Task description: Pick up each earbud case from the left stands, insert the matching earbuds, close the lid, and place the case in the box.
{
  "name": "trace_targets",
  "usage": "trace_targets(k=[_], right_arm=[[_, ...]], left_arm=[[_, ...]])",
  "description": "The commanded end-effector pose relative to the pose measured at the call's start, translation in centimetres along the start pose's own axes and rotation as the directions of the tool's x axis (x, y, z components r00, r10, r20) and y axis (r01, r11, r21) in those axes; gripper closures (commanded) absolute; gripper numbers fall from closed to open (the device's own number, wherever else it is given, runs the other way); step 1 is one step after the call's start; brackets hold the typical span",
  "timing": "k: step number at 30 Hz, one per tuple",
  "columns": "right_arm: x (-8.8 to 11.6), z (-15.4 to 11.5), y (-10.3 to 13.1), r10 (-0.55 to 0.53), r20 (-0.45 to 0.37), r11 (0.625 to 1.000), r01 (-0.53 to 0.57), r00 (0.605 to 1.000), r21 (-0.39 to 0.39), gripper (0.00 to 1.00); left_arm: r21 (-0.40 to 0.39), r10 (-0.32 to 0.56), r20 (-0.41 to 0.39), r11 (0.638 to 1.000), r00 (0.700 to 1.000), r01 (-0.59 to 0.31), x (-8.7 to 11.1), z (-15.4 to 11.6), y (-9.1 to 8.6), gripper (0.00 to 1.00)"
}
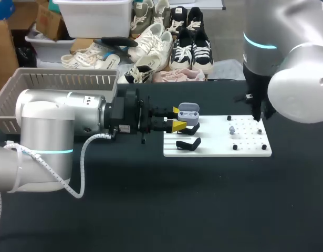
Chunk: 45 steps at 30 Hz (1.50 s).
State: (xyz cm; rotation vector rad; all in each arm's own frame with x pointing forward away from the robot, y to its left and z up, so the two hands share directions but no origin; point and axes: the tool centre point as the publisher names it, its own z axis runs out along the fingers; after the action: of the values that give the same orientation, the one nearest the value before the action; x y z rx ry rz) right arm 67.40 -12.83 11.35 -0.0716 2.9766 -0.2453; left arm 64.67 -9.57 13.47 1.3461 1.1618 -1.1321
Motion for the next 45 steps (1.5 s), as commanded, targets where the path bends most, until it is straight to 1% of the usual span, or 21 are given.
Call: trace_targets(k=[1, 2, 4, 9, 28, 29, 33, 34, 39, 40, 41, 42, 43, 45], right_arm=[[-0.8, 1.0, 0.0, 0.267, -0.115, 0.963, -0.269, 0.957, -0.003, 1.00], [-0.7, 1.2, -0.1, 0.300, -0.133, 0.953, -0.304, 0.945, -0.014, 1.00], [-0.6, 1.6, -0.4, 0.348, -0.144, 0.937, -0.350, 0.926, 0.012, 1.00], [-0.2, 1.5, -0.8, 0.430, -0.194, 0.894, -0.446, 0.882, -0.044, 1.00], [-0.2, 1.5, -0.8, 0.430, -0.194, 0.894, -0.446, 0.882, -0.044, 1.00], [-0.3, 1.3, -0.8, 0.442, -0.205, 0.886, -0.461, 0.873, -0.056, 1.00], [-0.6, -1.1, -0.9, 0.499, -0.185, 0.850, -0.520, 0.846, -0.084, 1.00], [-0.4, -2.0, -0.8, 0.510, -0.176, 0.846, -0.528, 0.842, -0.072, 1.00], [0.2, -5.3, 0.4, 0.523, -0.145, 0.847, -0.531, 0.840, -0.018, 1.00], [0.3, -6.4, 0.9, 0.524, -0.146, 0.846, -0.533, 0.839, -0.024, 1.00], [0.4, -6.8, 1.2, 0.526, -0.144, 0.845, -0.534, 0.838, -0.019, 1.00], [0.6, -7.5, 1.6, 0.520, -0.137, 0.851, -0.525, 0.843, -0.003, 1.00], [0.7, -8.4, 2.3, 0.514, -0.137, 0.854, -0.520, 0.847, -0.008, 1.00], [0.9, -9.4, 3.2, 0.496, -0.138, 0.866, -0.499, 0.857, 0.009, 1.00]], left_arm=[[-0.002, 0.001, 0.002, 1.000, 1.000, -0.001, 0.1, 0.0, 0.0, 1.00], [-0.002, 0.001, 0.002, 1.000, 1.000, -0.001, 0.1, 0.0, 0.0, 1.00], [-0.002, 0.001, 0.002, 1.000, 1.000, -0.001, 0.1, 0.0, 0.0, 1.00], [-0.002, 0.001, 0.002, 1.000, 1.000, -0.001, 0.1, 0.0, 0.0, 1.00], [-0.002, 0.001, 0.002, 1.000, 1.000, -0.001, 0.1, 0.0, 0.0, 1.00], [-0.002, 0.001, 0.002, 1.000, 1.000, -0.001, 0.1, 0.0, 0.0, 1.00], [-0.002, 0.001, 0.002, 1.000, 1.000, -0.001, 0.1, 0.0, 0.0, 1.00], [-0.002, 0.001, 0.002, 1.000, 1.000, -0.001, 0.1, 0.0, 0.0, 1.00], [-0.002, 0.001, 0.002, 1.000, 1.000, -0.001, 0.1, 0.0, 0.0, 1.00], [-0.002, 0.001, 0.002, 1.000, 1.000, -0.001, 0.1, 0.0, 0.0, 1.00], [-0.002, 0.001, 0.002, 1.000, 1.000, -0.001, 0.1, 0.0, 0.0, 1.00], [-0.002, 0.001, 0.002, 1.000, 1.000, -0.001, 0.1, 0.0, 0.0, 1.00], [-0.002, 0.001, 0.002, 1.000, 1.000, -0.001, 0.1, 0.0, 0.0, 1.00], [-0.002, 0.001, 0.002, 1.000, 1.000, -0.001, 0.1, 0.0, 0.0, 1.00]])
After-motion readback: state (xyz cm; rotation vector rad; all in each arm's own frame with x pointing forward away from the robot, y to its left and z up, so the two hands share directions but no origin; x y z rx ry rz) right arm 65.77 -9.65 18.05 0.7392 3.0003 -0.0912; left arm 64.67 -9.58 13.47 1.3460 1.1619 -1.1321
